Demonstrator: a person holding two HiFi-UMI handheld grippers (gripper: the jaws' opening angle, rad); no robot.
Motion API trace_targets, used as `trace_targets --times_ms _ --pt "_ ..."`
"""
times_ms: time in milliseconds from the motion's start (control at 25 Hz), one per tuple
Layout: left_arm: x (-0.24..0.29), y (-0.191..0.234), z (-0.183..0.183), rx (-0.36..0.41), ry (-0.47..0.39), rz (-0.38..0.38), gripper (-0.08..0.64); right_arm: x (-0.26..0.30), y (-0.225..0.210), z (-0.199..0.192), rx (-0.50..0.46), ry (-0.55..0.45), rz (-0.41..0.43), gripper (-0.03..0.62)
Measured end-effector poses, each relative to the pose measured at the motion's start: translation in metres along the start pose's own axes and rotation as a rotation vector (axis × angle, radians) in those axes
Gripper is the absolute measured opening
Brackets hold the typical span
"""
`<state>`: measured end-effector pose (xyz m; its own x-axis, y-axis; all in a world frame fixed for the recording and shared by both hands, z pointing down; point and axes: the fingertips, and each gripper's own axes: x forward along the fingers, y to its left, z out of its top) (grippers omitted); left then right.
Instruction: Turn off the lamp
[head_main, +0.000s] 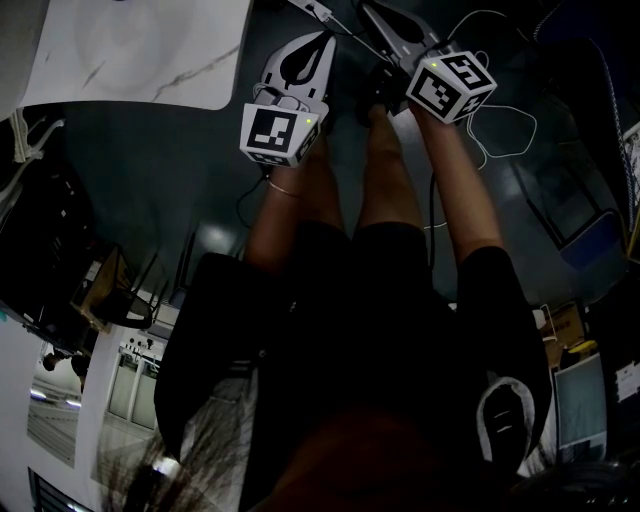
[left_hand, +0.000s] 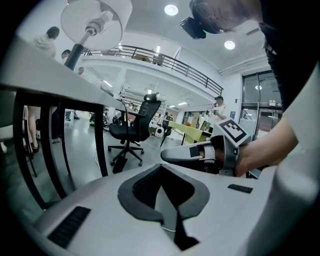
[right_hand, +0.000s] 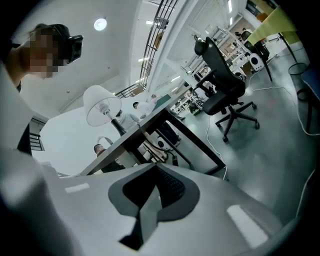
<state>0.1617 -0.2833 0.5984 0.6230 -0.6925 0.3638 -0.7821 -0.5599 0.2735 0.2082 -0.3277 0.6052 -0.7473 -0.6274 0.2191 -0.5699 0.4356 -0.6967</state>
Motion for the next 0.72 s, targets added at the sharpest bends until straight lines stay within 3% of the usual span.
trace_targets --times_ms 360,720 --pt "0.006 -0.025 0.012 -0.005 0.004 -0.060 0.006 -0.010 0.025 0.013 -0.066 -0.017 0.002 0.000" --pt "-0.003 -0.051 0.058 0.008 -0.042 -0.133 0.006 -0.025 0.062 0.045 -0.098 -0.050 -0.012 0.000"
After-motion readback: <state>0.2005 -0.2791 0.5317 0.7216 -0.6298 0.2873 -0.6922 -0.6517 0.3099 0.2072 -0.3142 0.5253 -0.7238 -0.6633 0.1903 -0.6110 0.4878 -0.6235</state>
